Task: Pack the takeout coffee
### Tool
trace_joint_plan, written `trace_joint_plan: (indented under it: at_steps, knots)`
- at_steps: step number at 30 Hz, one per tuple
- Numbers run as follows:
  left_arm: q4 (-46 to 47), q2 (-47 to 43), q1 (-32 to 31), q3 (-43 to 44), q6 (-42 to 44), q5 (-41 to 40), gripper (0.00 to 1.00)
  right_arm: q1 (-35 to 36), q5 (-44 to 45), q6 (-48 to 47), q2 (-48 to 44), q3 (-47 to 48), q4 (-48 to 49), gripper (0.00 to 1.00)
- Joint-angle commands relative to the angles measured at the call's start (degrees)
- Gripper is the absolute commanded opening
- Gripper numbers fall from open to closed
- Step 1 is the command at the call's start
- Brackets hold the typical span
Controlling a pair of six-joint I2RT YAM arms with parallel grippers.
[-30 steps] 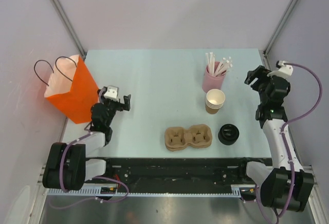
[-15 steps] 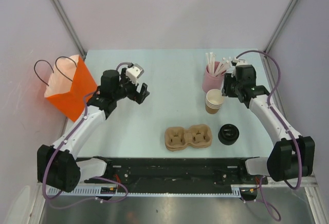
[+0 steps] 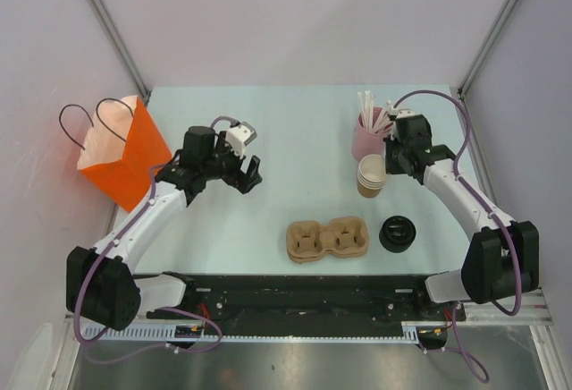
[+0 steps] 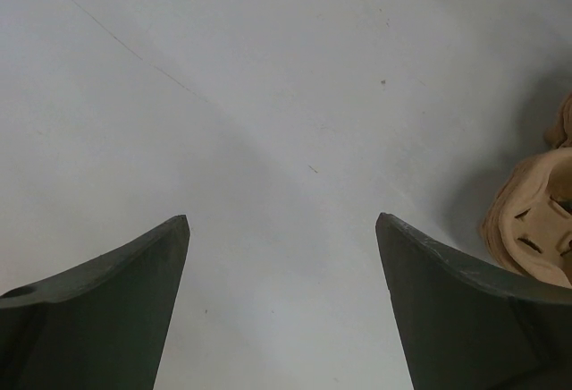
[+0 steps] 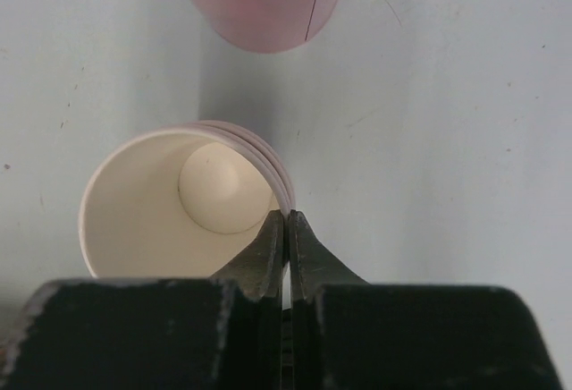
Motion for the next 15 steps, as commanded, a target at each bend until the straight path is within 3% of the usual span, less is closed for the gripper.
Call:
trace_joint_plan:
  at_steps: [1, 11, 15]
  knots:
    - [-0.31, 0.12, -0.59, 2.73, 2.63, 1.41, 0.91, 2.53, 5.13, -1.51, -1.85, 2.45, 0.38, 0.00]
    - [-1.45, 0.91, -1.91, 3.61, 4.04, 1.32, 0.91, 3.51, 6.02, -1.95, -5.01, 3.15, 0.47, 0.00]
    - [-1.98, 1.35, -2.53, 4.31, 4.13, 1.41, 0.91, 1.58, -0.11, -1.95, -5.37, 3.32, 1.08, 0.00]
